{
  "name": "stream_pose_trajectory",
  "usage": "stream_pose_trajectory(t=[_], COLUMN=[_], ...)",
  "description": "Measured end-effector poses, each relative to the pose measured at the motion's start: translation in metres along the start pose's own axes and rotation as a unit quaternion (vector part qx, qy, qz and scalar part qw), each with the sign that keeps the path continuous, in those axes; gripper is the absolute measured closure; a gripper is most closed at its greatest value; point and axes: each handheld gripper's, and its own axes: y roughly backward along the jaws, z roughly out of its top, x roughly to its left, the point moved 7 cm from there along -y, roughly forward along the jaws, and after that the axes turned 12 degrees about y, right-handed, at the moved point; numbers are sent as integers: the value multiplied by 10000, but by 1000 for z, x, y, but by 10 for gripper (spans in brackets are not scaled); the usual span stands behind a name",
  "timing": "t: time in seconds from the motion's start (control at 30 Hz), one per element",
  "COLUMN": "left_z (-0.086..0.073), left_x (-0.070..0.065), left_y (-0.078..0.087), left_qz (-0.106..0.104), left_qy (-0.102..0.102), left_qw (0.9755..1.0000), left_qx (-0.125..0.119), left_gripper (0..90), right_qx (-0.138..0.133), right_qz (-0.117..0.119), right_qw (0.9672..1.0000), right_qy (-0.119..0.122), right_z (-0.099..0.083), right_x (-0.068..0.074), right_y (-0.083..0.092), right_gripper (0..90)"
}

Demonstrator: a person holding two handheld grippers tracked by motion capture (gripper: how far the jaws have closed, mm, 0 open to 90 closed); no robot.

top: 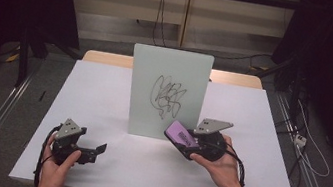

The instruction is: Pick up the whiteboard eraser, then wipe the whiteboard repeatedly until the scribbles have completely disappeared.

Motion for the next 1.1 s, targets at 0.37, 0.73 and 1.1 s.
stream_pose_trajectory(t=[0.37,0.73,1.1], left_z=[-2,-2,-3], left_x=[3,1,3], left_y=[1,1,2], left_qz=[32,36,0], left_qy=[24,-2,55], left_qw=[10000,10000,10000], left_qx=[48,44,49], left_gripper=[44,44,45], right_qx=[-273,-469,-554], right_qz=[-260,-410,-585], right_qw=[9993,9979,9964], right_qy=[74,185,283], right_z=[10,19,31], right_x=[-5,-8,-15], right_y=[13,21,26], right_gripper=[414,414,414])
